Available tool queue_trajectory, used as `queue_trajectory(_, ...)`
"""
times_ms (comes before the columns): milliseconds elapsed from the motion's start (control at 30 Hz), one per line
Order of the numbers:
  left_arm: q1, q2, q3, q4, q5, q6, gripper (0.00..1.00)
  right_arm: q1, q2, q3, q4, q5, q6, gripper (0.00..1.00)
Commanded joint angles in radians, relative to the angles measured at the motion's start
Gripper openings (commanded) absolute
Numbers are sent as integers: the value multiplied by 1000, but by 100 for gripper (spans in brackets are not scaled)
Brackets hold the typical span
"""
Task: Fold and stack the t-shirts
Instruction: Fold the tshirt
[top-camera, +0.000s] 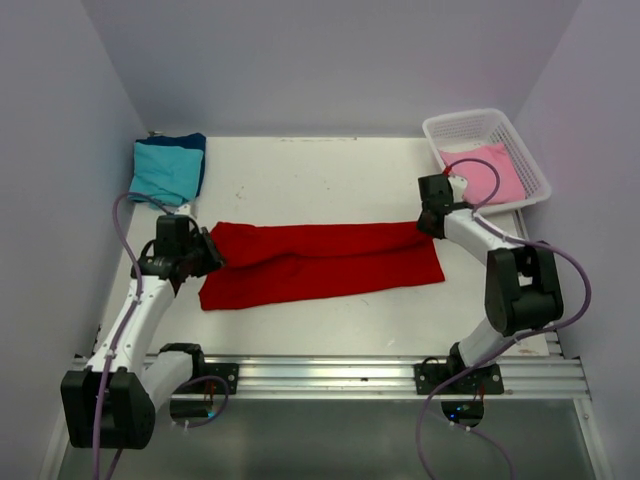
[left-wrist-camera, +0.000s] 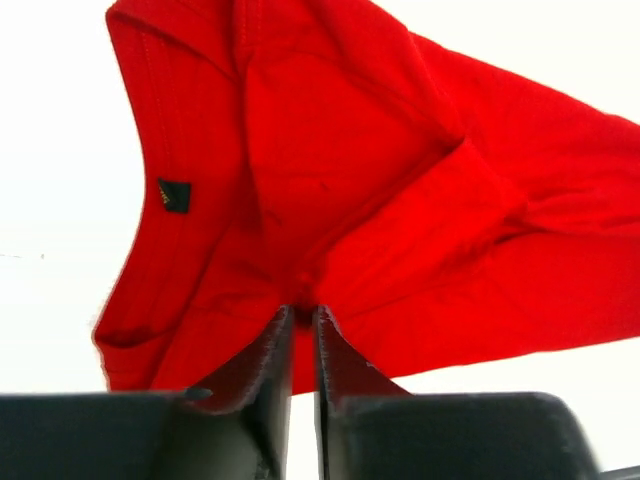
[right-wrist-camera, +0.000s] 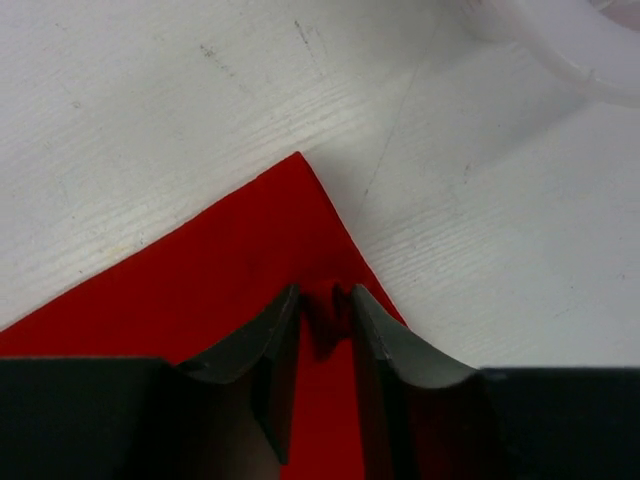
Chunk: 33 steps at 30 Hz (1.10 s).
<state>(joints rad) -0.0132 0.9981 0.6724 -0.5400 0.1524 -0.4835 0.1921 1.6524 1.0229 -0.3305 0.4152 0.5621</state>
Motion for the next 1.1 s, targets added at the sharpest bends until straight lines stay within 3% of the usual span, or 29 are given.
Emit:
queue_trajectory(0, 9, -48, 27, -49, 24, -10, 31, 12, -91, -10, -22, 7, -11, 32)
queue_trajectory(33, 9, -67, 42, -78, 24, -27, 41, 17, -124, -12, -30, 7, -13, 39)
queue_trajectory(67, 9, -91, 52, -92, 22, -39, 56, 20, -146, -14, -38, 7, -11, 51)
queue_trajectory(167, 7, -249, 91, -117, 24, -84, 100, 32, -233, -21, -61, 11, -16, 73)
queue_trajectory(267, 7, -285, 133, -127, 13, -101, 100, 35, -276, -15, -45, -7, -25, 79)
queue_trajectory(333, 7, -260, 124, -79, 24, -90, 100, 36, -267, -4, -28, -24, -31, 78)
queue_trajectory(367, 7, -253, 110, -48, 32, -90, 100, 35, -238, 3, -27, -27, -31, 74)
queue_trajectory(433, 7, -225, 58, 61, 61, -90, 94, 35, -203, 32, -24, -53, -37, 56)
queue_trajectory(467, 7, -211, 43, 96, 70, -93, 82, 35, -178, 43, -24, -61, -39, 1)
queue_trajectory(533, 7, -147, 12, 196, 91, -95, 60, 35, -112, 86, -48, -81, -39, 0)
queue_trajectory(567, 7, -92, 6, 224, 101, -96, 29, 35, -97, 97, -35, -111, -41, 0)
queue_trajectory(633, 7, -5, 7, 277, 104, -99, 1, 36, -56, 108, -21, -151, -44, 0)
queue_trajectory(1067, 7, 207, -63, 393, 122, -130, 0, 36, 7, 72, -13, -265, -53, 0)
